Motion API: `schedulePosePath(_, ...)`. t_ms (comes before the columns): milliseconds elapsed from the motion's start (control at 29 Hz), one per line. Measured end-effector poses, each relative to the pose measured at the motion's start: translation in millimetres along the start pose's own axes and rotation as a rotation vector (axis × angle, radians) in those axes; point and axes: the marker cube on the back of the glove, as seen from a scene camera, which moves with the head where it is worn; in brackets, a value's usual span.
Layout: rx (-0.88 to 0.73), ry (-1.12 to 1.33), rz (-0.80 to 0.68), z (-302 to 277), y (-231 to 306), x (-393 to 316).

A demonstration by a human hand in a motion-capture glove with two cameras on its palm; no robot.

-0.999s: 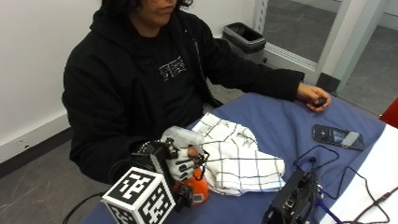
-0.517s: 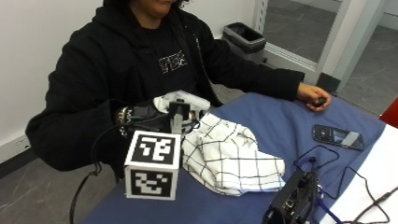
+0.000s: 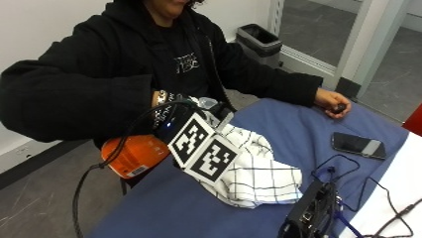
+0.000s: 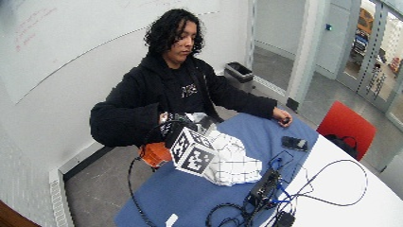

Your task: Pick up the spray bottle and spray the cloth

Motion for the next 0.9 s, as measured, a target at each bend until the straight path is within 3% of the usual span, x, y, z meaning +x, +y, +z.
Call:
schedulePosePath(207, -0.153, 0.096, 0.197, 14, -21, 8)
schedulePosePath(517, -0.294, 0.191, 0.367, 31, -51, 26)
schedulePosePath(723, -0.351, 0.224, 0.416, 46, -75, 40)
schedulePosePath(895, -0.305, 0.198, 0.390, 37, -104, 18)
